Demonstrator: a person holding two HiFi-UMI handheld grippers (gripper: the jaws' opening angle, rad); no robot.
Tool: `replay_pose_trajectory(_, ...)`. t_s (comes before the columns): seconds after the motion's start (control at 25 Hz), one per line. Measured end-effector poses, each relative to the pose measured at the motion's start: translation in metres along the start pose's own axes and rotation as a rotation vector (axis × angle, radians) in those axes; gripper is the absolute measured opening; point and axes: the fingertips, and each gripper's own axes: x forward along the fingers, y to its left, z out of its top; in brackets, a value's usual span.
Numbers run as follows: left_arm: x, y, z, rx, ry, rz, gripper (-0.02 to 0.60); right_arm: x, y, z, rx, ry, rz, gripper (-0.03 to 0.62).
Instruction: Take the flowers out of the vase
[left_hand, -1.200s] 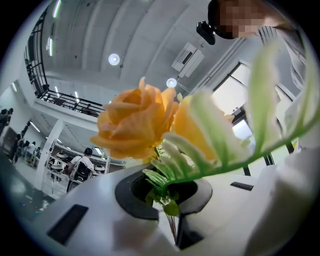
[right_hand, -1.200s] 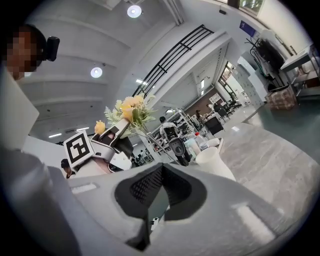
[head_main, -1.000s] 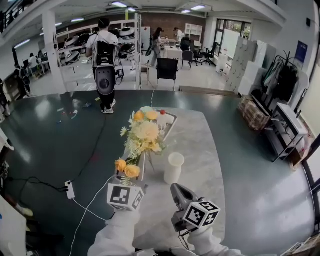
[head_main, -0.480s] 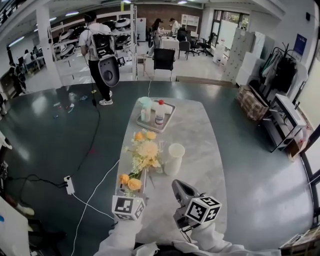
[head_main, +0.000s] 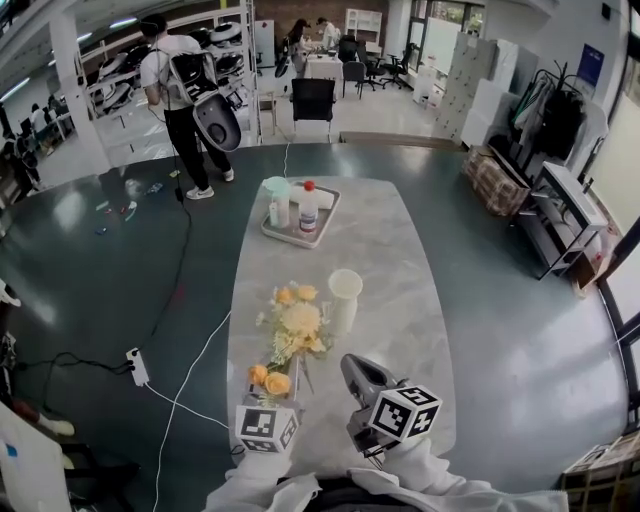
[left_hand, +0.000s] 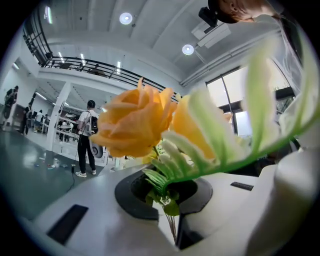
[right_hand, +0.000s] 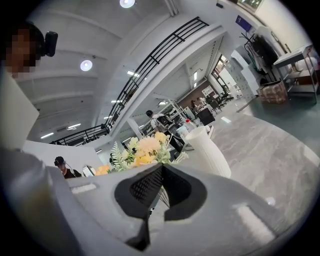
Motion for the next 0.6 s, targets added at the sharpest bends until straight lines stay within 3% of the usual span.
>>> replay_pose_trajectory(0.6, -0.01, -0.005, -0.026, -0.036, 0.065, 0.022, 0.04, -0.005, -0.018, -0.018, -0.044, 0.022, -0.042, -0.002)
